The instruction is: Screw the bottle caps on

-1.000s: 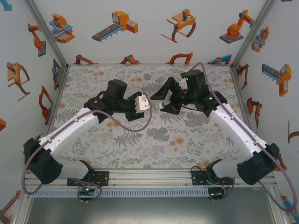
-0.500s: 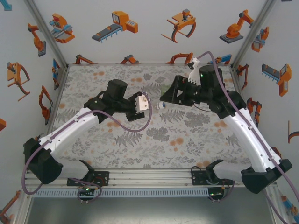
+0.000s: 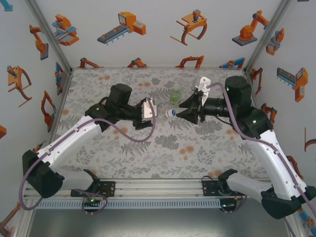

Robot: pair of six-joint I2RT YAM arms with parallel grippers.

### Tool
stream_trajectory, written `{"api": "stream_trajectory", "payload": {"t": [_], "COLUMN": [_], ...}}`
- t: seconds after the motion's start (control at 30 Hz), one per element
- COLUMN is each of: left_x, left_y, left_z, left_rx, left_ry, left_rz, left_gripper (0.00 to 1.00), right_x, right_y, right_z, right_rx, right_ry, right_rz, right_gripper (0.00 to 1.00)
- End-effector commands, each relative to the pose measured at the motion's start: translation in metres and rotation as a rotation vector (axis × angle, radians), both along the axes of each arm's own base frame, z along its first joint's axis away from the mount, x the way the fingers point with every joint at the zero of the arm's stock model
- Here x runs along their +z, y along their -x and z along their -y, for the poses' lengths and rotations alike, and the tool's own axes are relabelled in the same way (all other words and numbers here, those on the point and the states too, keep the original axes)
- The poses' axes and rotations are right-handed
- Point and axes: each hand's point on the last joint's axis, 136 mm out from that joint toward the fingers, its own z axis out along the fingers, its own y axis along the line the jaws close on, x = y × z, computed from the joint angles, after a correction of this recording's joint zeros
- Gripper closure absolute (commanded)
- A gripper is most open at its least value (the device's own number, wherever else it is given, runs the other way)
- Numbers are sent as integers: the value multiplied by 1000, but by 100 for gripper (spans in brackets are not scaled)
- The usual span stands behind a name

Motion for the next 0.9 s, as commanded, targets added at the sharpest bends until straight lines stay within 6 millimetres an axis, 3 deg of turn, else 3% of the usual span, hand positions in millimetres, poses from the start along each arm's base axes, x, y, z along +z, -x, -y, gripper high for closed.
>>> {"api": "stream_trajectory", "payload": {"t": [0.0,0.3,0.87], "left_x": [29,31,31], "left_y": [17,20,21], "left_z": [1,0,0], "left_rx": [-62,-67,-69], "left_ry": [66,74,75], "left_rz": [4,-11,-18], "left_gripper": [100,100,100], "right_x": [-7,-27,-29], "right_y": [11,4,0], "right_z": [-7,-14,-21], "right_rx": [142,164,186], "right_ry": [20,10,11], "right_rz": [174,197,180], "right_gripper": [51,52,58]}}
